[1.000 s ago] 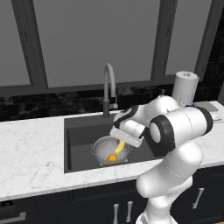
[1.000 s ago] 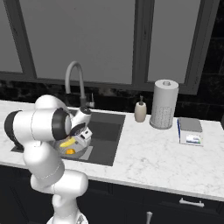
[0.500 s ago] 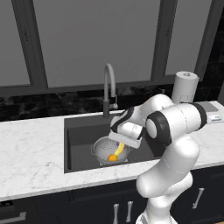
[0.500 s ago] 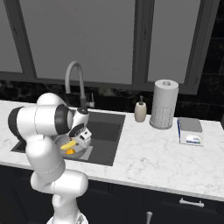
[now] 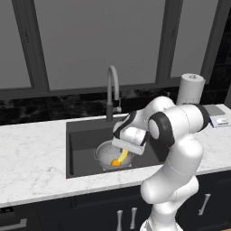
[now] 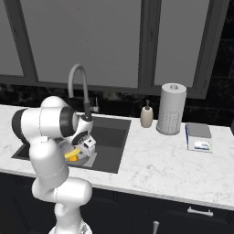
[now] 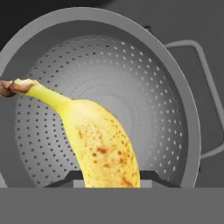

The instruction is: Put the colander in the sink, put the banana, orange in the colander, and turn on the sink faucet and pour water over the colander.

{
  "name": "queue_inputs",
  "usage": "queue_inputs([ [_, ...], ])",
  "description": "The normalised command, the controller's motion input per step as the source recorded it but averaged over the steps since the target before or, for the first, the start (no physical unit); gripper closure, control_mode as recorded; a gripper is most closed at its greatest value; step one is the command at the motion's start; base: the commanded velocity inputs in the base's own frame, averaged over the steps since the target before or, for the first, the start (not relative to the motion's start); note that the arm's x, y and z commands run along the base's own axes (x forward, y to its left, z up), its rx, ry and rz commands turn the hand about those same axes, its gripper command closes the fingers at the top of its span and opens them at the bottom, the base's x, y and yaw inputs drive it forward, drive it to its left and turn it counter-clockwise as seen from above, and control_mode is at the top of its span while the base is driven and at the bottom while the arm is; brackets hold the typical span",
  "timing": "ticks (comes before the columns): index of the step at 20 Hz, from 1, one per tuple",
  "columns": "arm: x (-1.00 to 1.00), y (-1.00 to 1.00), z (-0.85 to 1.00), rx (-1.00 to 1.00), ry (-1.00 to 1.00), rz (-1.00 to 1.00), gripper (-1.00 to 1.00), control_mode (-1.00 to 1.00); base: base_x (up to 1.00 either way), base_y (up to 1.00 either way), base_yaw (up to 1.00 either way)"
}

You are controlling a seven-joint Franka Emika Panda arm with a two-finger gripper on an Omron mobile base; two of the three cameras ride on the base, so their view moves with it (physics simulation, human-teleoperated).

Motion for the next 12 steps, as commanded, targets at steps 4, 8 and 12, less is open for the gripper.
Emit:
queue_inputs([
  [4,0.04,0.00,-0.16,0.00,0.00,0.00,1.00,-1.00,0.00,0.00,0.00],
  [8,0.14,0.00,-0.14,0.00,0.00,0.00,1.00,-1.00,0.00,0.00,0.00],
  [12,0.25,0.00,-0.17,0.00,0.00,0.00,1.00,-1.00,0.00,0.00,0.00],
])
